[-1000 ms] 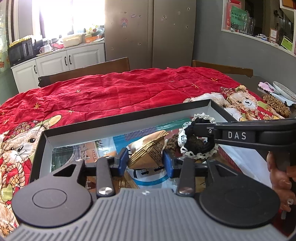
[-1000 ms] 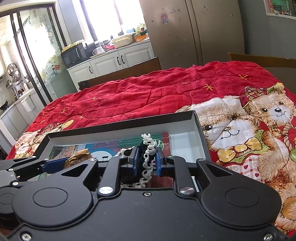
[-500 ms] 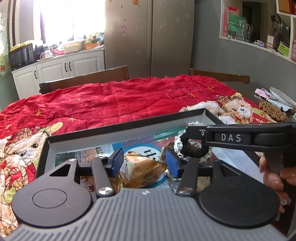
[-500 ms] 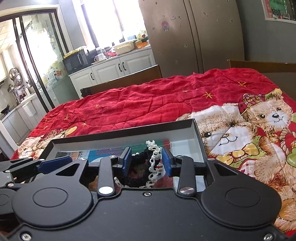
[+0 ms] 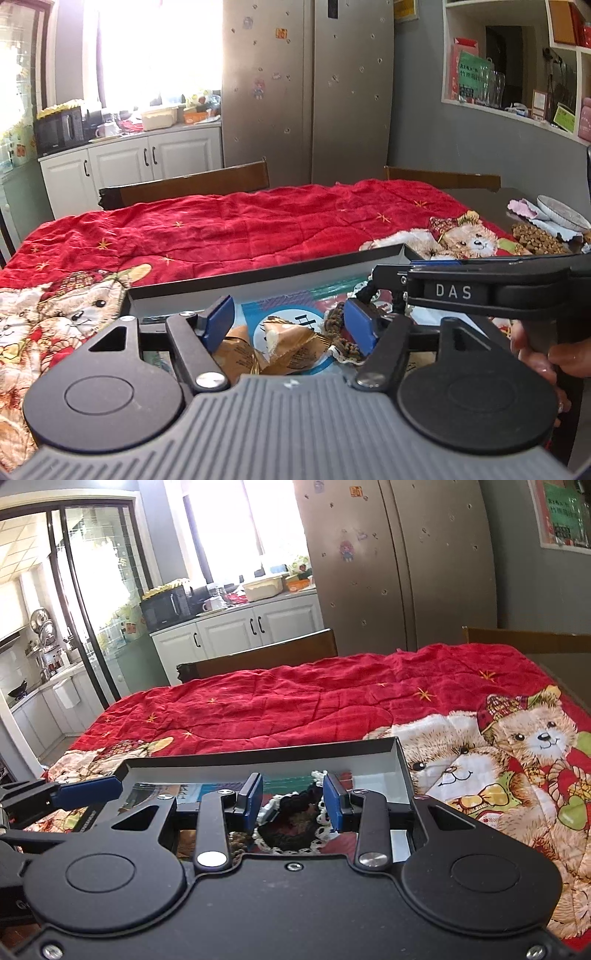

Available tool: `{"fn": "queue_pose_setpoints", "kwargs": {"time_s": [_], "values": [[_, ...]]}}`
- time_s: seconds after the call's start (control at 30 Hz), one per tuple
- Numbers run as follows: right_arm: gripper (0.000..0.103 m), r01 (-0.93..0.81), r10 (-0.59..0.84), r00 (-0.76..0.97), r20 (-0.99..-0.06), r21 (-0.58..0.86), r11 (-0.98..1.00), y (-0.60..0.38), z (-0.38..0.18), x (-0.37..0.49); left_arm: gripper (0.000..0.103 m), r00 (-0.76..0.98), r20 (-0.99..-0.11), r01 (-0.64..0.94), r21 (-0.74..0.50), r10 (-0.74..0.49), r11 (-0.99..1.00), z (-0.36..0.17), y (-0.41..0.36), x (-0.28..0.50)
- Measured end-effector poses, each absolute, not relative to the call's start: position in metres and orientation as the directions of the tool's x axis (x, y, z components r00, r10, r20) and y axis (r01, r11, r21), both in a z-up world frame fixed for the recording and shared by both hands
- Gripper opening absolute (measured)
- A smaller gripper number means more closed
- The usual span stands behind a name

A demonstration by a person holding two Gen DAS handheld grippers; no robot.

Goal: Organize objects
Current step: 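Withdraw both tools from the box toward the items on the bedspread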

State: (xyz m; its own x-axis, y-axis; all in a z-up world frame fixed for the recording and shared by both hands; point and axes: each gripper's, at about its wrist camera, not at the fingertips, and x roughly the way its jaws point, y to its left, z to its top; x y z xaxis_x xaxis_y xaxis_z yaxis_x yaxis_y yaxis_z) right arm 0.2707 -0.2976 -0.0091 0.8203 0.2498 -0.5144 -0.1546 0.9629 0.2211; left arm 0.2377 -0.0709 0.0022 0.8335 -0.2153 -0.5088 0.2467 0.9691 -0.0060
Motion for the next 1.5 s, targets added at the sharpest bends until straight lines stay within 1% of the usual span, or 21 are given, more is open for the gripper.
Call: {"fn": "queue_pose_setpoints", "kwargs": {"time_s": [0.23,0.6,0.83,1.1,1.5], "values": [[0.035,-0.201,0.281,0.826,-0.488,0.21,0.957,-0.29,0.007,0.251,0.079,0.851,-0.483,0.232,-0.008,-0.207,0.973,0.016,-0.063,0.219],[0.039,-0.27,0.332,0.836,-0.437,0.199,0.942,-0.282,0.034,0.207,0.084,0.872,-0.443,0.221,-0.025,-0.209,0.975,0.032,-0.045,0.178],[0.04,-0.3,0.352,0.826,-0.441,0.186,0.936,-0.278,0.037,0.177,0.086,0.881,-0.42,0.228,-0.025,-0.217,0.973,0.034,-0.035,0.149],[0.04,-0.316,0.354,0.817,-0.455,0.161,0.935,-0.277,0.032,0.148,0.087,0.88,-0.419,0.224,-0.051,-0.225,0.973,0.028,-0.025,0.125],[0.041,-0.366,0.354,0.818,-0.454,0.066,0.928,-0.266,0.031,0.104,0.087,0.877,-0.423,0.226,-0.057,-0.229,0.972,0.023,-0.021,0.102]]}}
